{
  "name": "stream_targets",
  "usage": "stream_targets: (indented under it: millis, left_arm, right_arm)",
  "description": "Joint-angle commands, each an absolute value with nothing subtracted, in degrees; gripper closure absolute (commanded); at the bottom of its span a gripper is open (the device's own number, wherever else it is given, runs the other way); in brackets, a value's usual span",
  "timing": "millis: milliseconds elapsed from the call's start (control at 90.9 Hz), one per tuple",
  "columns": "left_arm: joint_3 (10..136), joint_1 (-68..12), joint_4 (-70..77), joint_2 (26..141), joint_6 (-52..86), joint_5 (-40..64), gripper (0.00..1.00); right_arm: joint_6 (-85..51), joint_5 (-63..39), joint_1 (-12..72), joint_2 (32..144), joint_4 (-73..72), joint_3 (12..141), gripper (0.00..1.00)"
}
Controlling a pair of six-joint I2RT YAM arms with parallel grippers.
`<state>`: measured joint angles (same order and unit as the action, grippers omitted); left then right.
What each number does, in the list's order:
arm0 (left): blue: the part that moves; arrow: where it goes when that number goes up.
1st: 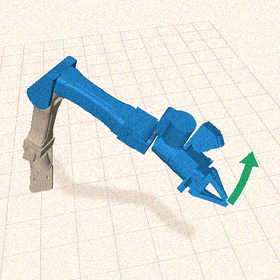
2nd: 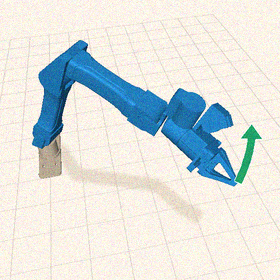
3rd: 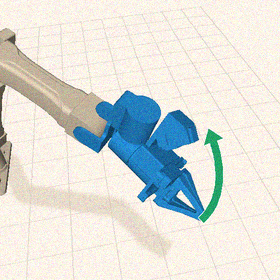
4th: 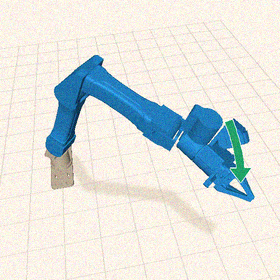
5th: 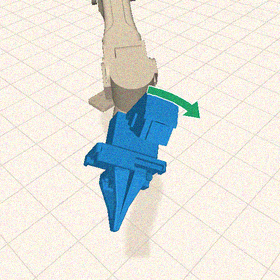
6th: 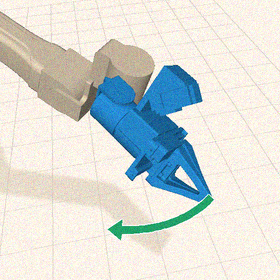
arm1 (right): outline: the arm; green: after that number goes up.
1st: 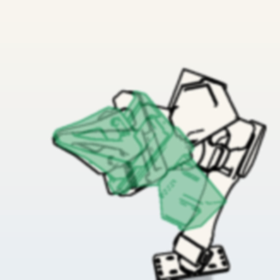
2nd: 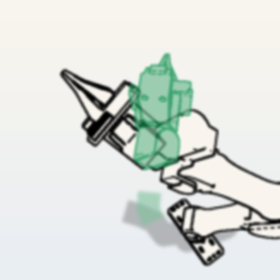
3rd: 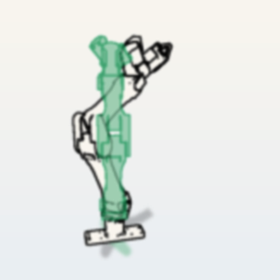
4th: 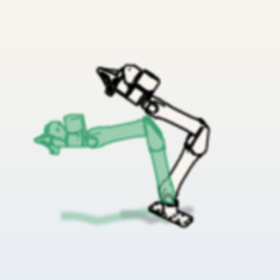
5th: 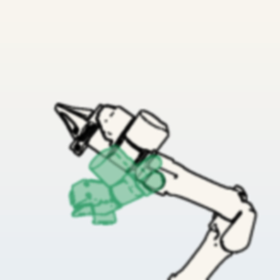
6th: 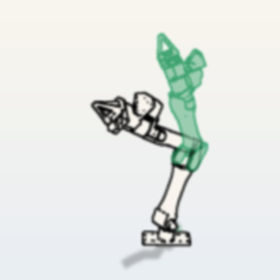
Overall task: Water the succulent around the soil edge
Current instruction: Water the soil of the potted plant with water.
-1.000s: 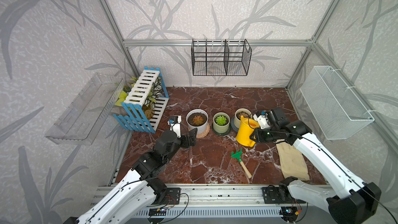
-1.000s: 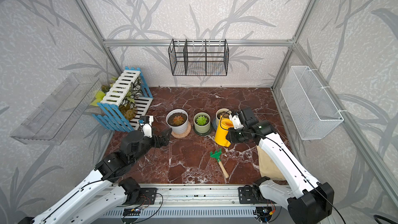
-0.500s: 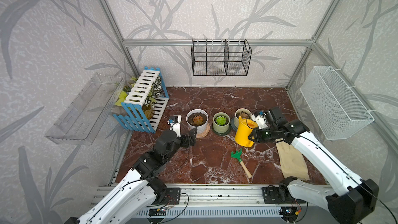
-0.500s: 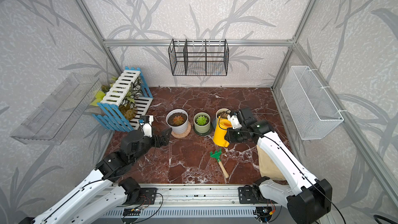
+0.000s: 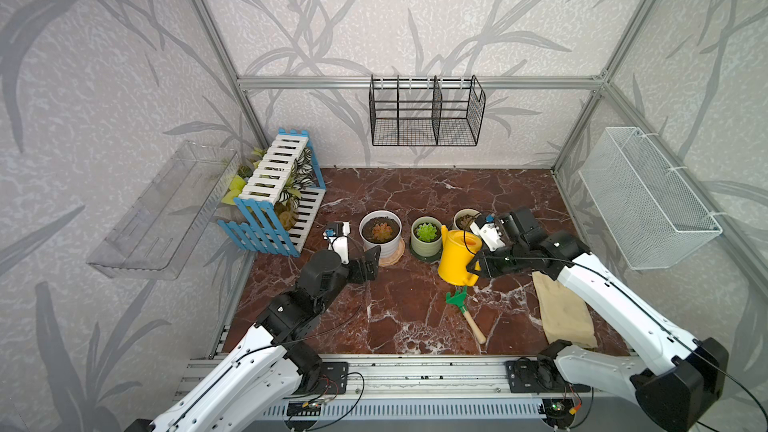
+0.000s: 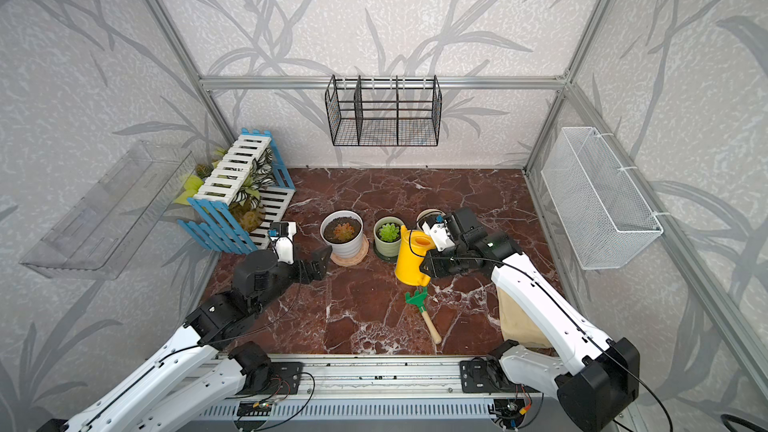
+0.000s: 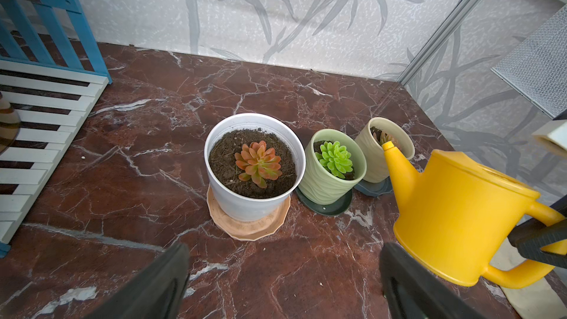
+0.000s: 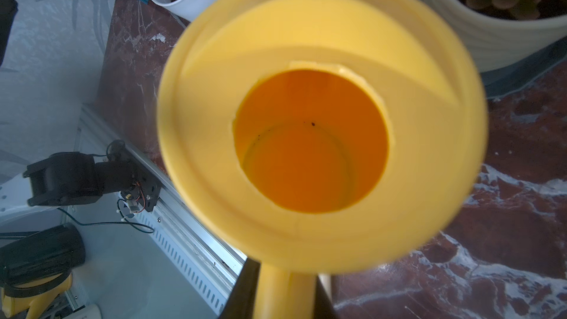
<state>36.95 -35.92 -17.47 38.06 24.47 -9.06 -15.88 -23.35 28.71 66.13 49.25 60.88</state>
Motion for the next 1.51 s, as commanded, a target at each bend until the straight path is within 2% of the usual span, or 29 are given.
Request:
stream_targets:
  millis: [0, 440, 737, 1254, 1496]
  left_arm:
    - [36.12, -35.38, -16.26, 38.09, 24.33, -8.49, 0.0]
    - [35.95, -34.23, -15.82, 38.66, 24.35, -7.03, 0.0]
    - [35.95, -33.67, -15.56, 38.67, 24.34, -6.26, 0.0]
    - [35.75, -33.25, -15.39, 38.47, 24.52, -5.67, 0.0]
    - [35.68, -32.93, -15.13, 38.44, 24.61, -5.19, 0.0]
  right_arm:
    - [-13.96, -26.38, 30.79, 64.04, 46.72, 60.06, 1.0]
    - [-18.97, -28.69, 31.93, 67.85, 45.28, 59.41, 1.0]
    - [-20.03, -26.95, 36.03, 72.29, 45.36, 62.55, 1.0]
    - [-20.61, -18.12, 33.84, 69.53, 50.58, 62.49, 1.0]
    - [-20.28, -20.8, 33.4, 69.24, 50.12, 61.95, 1.0]
